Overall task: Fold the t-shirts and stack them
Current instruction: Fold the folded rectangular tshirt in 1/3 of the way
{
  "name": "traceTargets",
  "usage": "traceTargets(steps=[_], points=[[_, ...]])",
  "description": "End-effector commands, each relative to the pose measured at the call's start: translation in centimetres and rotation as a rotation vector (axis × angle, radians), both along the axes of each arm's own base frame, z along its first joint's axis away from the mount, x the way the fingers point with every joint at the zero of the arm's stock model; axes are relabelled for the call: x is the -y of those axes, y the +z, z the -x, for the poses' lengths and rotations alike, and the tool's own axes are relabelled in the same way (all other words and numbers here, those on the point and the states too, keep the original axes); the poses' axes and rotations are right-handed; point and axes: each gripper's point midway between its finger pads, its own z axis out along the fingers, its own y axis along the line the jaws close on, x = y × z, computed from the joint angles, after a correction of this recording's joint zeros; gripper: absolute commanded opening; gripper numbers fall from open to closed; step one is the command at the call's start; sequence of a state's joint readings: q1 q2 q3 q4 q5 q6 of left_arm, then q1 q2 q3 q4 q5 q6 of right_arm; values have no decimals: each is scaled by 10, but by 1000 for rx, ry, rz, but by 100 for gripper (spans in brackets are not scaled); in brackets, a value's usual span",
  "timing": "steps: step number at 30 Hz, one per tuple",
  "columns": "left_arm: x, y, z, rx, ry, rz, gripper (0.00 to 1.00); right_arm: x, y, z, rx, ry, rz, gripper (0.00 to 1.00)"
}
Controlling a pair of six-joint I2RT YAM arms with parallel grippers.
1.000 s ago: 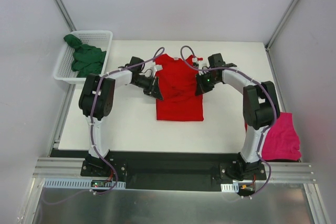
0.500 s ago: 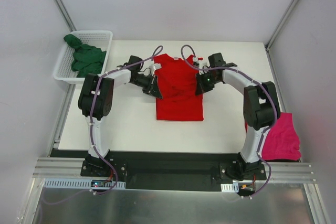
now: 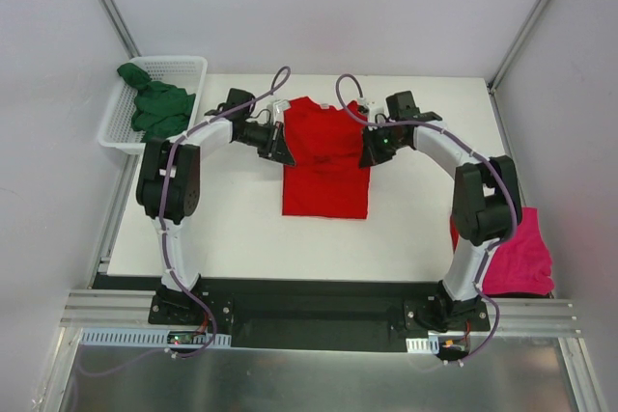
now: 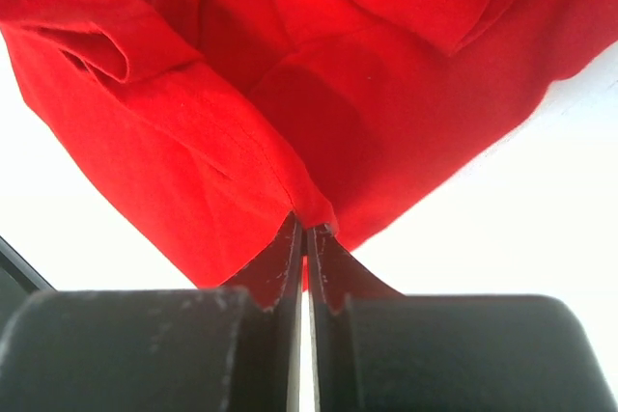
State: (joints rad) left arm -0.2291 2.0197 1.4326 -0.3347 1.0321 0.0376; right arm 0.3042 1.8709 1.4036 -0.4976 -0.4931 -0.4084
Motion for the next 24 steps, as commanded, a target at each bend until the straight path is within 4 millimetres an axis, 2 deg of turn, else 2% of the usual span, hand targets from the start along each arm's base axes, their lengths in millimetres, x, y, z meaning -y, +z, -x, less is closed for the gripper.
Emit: traceTargets(steps=[1,14,24], points=[[-4,31,-15,103,-2,35,0,-4,36,-14,98,-2,-28,1],[-3,16,-34,98,9,17,0,-5,29,-36,120,-5,-4,1],[-4,7,-35,89,11,1,0,-5,15,-30,87,9,8,1]])
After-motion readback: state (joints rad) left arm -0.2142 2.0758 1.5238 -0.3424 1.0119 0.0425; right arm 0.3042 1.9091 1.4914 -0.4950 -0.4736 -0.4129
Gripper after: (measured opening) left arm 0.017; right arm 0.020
